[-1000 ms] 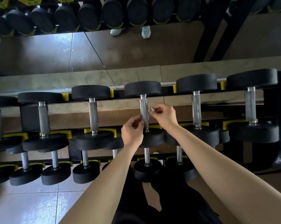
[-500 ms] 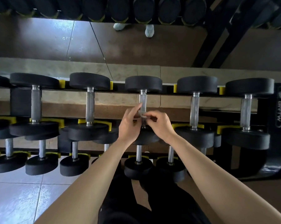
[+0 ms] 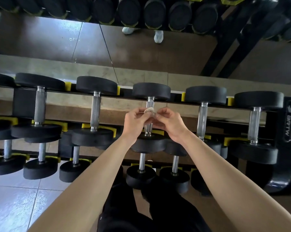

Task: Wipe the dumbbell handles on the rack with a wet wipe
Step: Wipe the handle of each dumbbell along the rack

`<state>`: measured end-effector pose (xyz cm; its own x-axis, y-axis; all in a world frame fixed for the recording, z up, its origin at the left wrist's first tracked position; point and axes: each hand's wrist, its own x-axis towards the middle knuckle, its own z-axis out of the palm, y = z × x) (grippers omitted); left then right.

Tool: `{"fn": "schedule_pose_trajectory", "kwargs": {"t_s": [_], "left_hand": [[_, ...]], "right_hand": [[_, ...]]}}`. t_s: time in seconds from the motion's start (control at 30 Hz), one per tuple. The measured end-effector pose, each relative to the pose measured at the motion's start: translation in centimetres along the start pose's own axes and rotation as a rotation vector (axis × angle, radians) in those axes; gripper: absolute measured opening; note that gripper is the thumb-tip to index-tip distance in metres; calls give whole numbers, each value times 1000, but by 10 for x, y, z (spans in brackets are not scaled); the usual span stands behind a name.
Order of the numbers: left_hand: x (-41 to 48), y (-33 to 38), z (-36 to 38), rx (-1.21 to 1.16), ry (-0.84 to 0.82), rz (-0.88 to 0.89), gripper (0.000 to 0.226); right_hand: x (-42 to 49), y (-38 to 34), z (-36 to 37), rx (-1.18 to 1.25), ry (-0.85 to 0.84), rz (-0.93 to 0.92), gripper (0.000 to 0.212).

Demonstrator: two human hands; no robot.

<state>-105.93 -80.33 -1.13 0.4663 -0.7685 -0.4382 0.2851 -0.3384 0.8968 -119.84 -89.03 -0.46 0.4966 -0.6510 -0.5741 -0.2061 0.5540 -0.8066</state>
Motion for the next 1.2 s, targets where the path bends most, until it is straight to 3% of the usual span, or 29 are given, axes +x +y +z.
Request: {"fn": "schedule_pose_trajectory", "kwargs": {"t_s": [0.17, 0.33, 0.43, 0.67, 0.77, 0.87, 0.93, 1.0, 1.1, 1.2], "left_hand": [[9, 8, 3, -171, -4, -125, 19], [29, 14, 7, -29, 117, -99, 3], [42, 14, 10, 8, 222, -112, 2], [51, 9, 21, -175, 364, -326, 10], [49, 8, 27, 23, 379, -183, 7], [41, 9, 35, 203, 366, -40, 20], [40, 11, 40, 175, 403, -44, 15], [44, 12, 39, 100, 450, -111, 6], [51, 13, 30, -46, 483, -269, 9], [63, 20, 23, -159, 473, -453, 13]], "right_hand": [[8, -6, 5, -145, 125, -89, 13], [31, -9, 11, -272, 323, -123, 27], [39, -9, 20, -284, 362, -144, 28], [55, -2, 41, -209, 591, -123, 11], [58, 0, 42, -224, 659, -62, 9], [61, 2, 34, -145, 667, 37, 13], [60, -2, 33, -85, 637, 84, 13], [57, -6, 35, -39, 623, 90, 10], [51, -10, 44, -5, 580, 67, 4], [51, -10, 53, -119, 522, -21, 15]]}}
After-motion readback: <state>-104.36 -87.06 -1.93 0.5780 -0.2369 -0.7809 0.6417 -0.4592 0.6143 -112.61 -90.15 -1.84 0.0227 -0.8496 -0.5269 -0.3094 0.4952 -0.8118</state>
